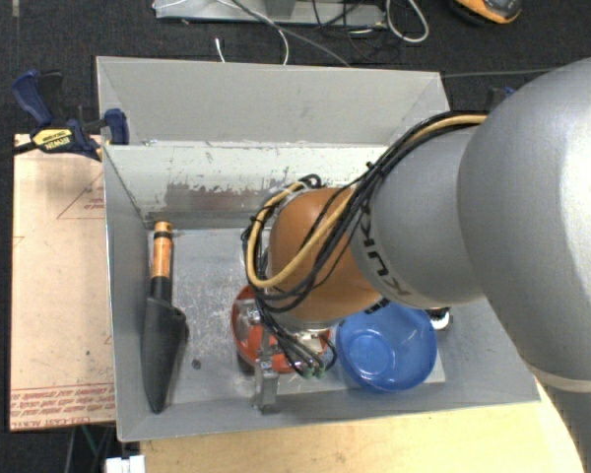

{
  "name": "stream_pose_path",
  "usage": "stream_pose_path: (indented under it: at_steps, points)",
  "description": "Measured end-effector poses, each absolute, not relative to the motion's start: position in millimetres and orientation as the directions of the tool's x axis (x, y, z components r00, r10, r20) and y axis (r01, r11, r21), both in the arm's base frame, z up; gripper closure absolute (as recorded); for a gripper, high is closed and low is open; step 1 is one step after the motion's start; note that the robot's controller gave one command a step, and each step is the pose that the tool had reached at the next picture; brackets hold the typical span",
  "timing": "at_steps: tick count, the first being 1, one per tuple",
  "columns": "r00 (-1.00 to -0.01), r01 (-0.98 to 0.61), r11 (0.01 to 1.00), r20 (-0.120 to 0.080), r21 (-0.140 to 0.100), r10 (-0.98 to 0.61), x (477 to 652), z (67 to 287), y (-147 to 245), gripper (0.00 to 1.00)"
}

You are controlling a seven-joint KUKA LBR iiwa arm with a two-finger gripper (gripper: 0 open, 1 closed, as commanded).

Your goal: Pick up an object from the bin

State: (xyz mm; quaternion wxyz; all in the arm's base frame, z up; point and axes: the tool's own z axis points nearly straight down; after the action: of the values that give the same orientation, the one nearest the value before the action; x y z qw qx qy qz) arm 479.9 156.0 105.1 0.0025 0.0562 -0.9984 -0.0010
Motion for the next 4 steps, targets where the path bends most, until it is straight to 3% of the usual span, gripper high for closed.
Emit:
stream_pose_path:
  at_steps: [1, 2, 3, 4]
  points:
    - [-0.993, -0.114, 0.993, -0.006, 0.001, -0.114, 483.1, 106, 135, 0.00]
    - [-0.996, -0.092, 0.996, -0.012, 0.006, -0.092, 484.4, 87, 127, 0.00]
    - [-0.995, -0.098, 0.995, -0.010, 0.005, -0.098, 489.0, 85, 129, 0.00]
    - [-0.997, 0.077, 0.997, -0.016, 0.011, 0.078, 541.6, 74, 129, 1.00]
